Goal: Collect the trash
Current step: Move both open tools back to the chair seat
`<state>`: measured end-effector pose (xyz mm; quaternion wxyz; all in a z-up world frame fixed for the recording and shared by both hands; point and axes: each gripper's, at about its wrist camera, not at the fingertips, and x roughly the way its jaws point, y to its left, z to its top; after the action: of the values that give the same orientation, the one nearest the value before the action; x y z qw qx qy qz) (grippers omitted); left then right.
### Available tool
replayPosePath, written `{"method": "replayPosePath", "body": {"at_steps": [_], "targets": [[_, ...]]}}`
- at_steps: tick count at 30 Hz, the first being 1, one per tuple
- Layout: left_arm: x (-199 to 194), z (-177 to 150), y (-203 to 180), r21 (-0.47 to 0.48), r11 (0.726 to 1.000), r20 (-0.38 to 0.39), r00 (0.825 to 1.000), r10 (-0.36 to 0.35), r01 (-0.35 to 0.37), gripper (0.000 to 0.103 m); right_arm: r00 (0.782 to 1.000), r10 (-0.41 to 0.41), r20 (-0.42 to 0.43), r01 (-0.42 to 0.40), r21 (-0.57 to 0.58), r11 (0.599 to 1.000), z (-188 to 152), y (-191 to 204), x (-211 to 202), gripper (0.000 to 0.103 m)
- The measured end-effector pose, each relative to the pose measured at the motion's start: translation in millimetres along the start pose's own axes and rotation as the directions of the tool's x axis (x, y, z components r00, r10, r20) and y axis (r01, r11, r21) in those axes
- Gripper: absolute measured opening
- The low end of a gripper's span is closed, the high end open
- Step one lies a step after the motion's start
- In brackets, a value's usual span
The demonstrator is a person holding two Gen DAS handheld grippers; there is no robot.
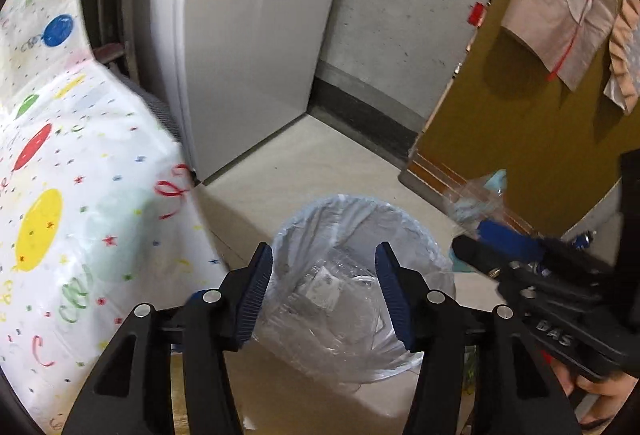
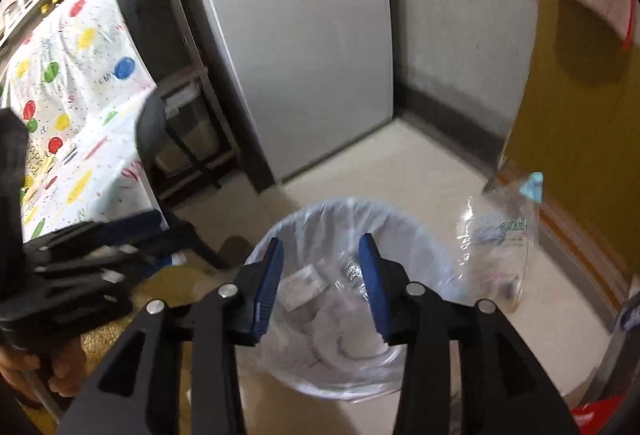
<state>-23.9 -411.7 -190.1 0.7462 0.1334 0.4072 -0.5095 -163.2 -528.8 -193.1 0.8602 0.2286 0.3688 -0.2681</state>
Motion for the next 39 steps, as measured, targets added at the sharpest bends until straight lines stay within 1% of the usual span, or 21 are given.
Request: {"method": "replayPosePath", "body": {"at_steps": [2,5,8,10,13,15,16,19,21,23,28,30,33,39], "targets": [[-10.2,1.2,10.4,-0.008,1.000,0.021,0.999,0.029,-0.028,0.055,1.000,0.003,-0.003,-0.003,0.010,1.000,-2.2,0.6,-1.4,0.040],[-30.8,2.7,26.2,-0.030,0.997,0.063,0.995,0.079,-0.077,0.056,1.000,-0.002,0.015,0.002,0.020,1.000,0.9,2.5,-14.3,0.040],[-56.6,0.8,44.3,-0.065,0.991,0.104,0.987,0.121,-0.114,0.056,0.997,-0.011,0.078,0.009,0.022,1.000,9.0,0.8,-43.1,0.040],[-71.4,-2.1,52.4,-0.076,0.988,0.125,0.982,0.142,-0.133,0.056,0.990,-0.038,0.137,0.037,0.012,0.999,16.9,2.2,-69.2,0.040],[-93.0,-6.8,63.4,-0.089,0.982,0.146,0.974,0.176,-0.164,0.056,0.978,-0.067,0.199,0.068,0.002,0.998,26.9,5.5,-99.2,0.040],[-105.1,-9.7,69.7,-0.097,0.977,0.148,0.968,0.204,-0.191,0.058,0.972,-0.084,0.218,0.087,-0.003,0.996,30.9,8.0,-110.5,0.041],[-111.7,-12.2,72.7,-0.103,0.974,0.152,0.964,0.217,-0.203,0.060,0.970,-0.090,0.224,0.094,-0.005,0.996,31.5,12.4,-114.9,0.043],[-129.0,-19.1,80.0,-0.127,0.969,0.173,0.957,0.234,-0.214,0.066,0.978,-0.067,0.198,0.074,-0.030,0.997,25.3,29.5,-106.7,0.043],[-139.4,-26.4,87.6,-0.145,0.964,0.174,0.953,0.247,-0.224,0.067,0.988,-0.031,0.150,0.041,-0.063,0.997,13.9,49.7,-88.5,0.043],[-144.5,-31.4,90.5,-0.152,0.956,0.171,0.946,0.277,-0.252,0.068,0.996,0.020,0.091,-0.011,-0.096,0.995,-1.0,72.0,-66.4,0.043],[-157.8,-46.0,108.0,-0.180,0.932,0.139,0.930,0.340,-0.314,0.069,0.994,0.109,0.019,-0.105,-0.135,0.985,-22.7,111.5,-42.2,0.043],[-161.5,-48.9,114.4,-0.203,0.924,0.131,0.926,0.353,-0.324,0.069,0.992,0.121,0.015,-0.118,-0.161,0.980,-25.0,122.1,-41.4,0.043],[-167.9,-50.7,122.2,-0.235,0.911,0.129,0.918,0.375,-0.339,0.069,0.993,0.118,0.030,-0.110,-0.193,0.975,-23.7,129.1,-46.4,0.043],[-180.1,-49.9,130.4,-0.267,0.903,0.149,0.911,0.384,-0.337,0.069,0.991,0.123,0.053,-0.110,-0.198,0.974,-13.7,133.4,-52.5,0.043]]}}
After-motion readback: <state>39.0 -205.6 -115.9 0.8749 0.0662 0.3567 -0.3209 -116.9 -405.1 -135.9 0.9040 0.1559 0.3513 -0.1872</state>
